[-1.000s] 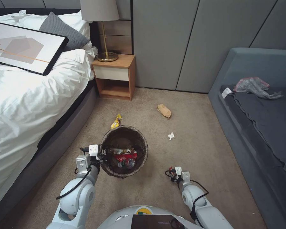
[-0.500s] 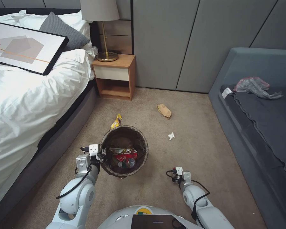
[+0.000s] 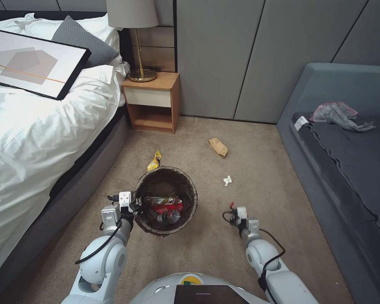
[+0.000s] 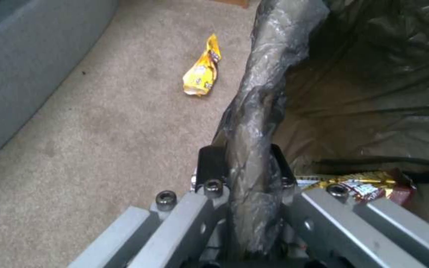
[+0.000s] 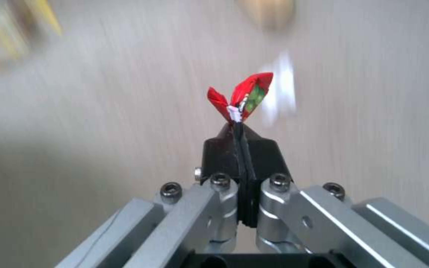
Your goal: Pick up the trash bin, then pick up the garbage from the floor and place it into the trash bin.
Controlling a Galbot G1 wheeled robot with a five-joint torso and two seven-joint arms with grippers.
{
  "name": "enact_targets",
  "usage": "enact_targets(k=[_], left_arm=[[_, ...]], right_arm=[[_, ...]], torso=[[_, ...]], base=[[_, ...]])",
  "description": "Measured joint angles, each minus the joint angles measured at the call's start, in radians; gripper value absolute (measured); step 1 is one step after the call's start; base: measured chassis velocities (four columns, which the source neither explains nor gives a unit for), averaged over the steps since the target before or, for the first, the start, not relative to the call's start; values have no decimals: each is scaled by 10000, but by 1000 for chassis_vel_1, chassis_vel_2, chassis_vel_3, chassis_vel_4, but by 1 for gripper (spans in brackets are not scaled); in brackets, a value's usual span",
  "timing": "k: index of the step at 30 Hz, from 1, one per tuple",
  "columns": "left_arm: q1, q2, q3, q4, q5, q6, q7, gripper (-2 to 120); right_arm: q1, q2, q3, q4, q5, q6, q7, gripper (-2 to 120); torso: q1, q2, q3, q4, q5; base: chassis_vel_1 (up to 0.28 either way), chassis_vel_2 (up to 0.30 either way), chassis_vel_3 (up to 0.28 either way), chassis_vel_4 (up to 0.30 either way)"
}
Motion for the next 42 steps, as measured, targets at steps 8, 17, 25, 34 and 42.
enact_targets(k=[8, 17, 25, 34, 42], left_arm=[[91, -12, 259, 5, -80, 72, -12, 0], [145, 70, 506, 6, -211, 211, -2, 0], [179, -29, 580, 0, -187, 243, 2, 0], [155, -90, 614, -2, -184, 252, 2, 0], [140, -68, 590, -51, -193, 262, 5, 0]], right_arm=[[-35, -58, -75, 2539, 483, 2992, -3352, 0], [-95, -1619, -1810, 3616, 880, 2393, -7200, 0], [437, -1204, -3101, 2023, 409, 2241, -6453, 0], [775, -876, -3359, 1138, 31, 2199, -5566, 3], [756, -872, -3270, 1168, 12, 2196, -5524, 31]], torso=[[0, 0, 0, 0, 1], [0, 0, -1, 0, 1], [0, 0, 0, 1, 3], [0, 0, 0, 0, 2], [0, 0, 0, 0, 2]], base=[[0, 0, 0, 0], [0, 0, 0, 0], [0, 0, 0, 0], [0, 0, 0, 0], [0, 0, 0, 0]])
